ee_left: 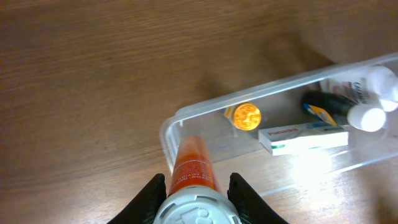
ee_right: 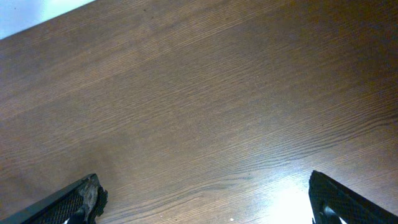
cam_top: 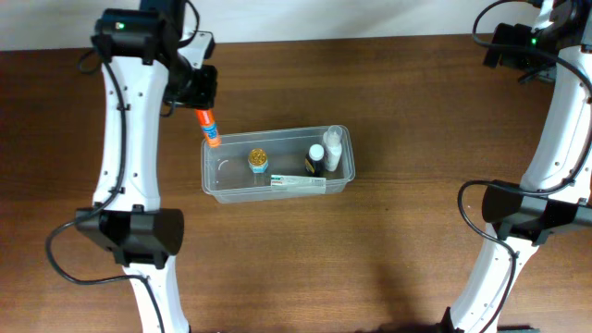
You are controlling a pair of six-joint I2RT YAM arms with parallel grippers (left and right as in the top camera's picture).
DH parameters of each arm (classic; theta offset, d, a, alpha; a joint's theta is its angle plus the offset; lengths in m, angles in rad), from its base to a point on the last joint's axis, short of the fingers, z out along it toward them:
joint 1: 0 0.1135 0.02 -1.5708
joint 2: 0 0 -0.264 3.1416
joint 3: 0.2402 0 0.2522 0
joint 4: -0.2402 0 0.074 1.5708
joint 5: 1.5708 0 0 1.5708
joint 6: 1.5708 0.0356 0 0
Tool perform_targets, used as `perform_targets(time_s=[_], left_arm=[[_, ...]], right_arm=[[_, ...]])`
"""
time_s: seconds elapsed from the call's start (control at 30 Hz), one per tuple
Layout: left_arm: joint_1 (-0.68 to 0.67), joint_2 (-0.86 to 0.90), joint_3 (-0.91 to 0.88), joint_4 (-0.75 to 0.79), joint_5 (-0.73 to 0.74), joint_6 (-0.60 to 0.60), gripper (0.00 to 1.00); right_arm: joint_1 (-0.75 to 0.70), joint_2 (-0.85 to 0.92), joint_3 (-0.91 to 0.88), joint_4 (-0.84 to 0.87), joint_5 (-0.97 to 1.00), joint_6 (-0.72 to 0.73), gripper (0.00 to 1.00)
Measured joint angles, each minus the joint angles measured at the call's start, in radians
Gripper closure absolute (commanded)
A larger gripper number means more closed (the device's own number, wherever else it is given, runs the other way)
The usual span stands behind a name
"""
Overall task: Pack container
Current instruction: 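Lift the tube and carry it over the container's left end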
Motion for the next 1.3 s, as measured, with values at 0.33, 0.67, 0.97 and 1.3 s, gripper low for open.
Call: perform_targets(time_s=[0.33,0.67,0.97,1.3], left_arm=[[-0.059,-0.002,0.000,0.000,-0.022,0.011,0.73],[-0.063,-0.002,-0.003,0.000,-0.035,0.026,0.73],[-0.095,-0.012,-0.143,0.080,-0.034,0.030,0.73],[-0.097,-0.013,-0.326,0.225,-0.035,0.037,0.73]], right_arm=[[0.000,0.000,0.000,0.000,0.000,0.000,0.02],[0.000,0.000,0.000,0.000,0.000,0.000,0.01],[0.000,0.000,0.000,0.000,0.000,0.000,0.02],[0.000,0.000,0.000,0.000,0.000,-0.001,0.02]])
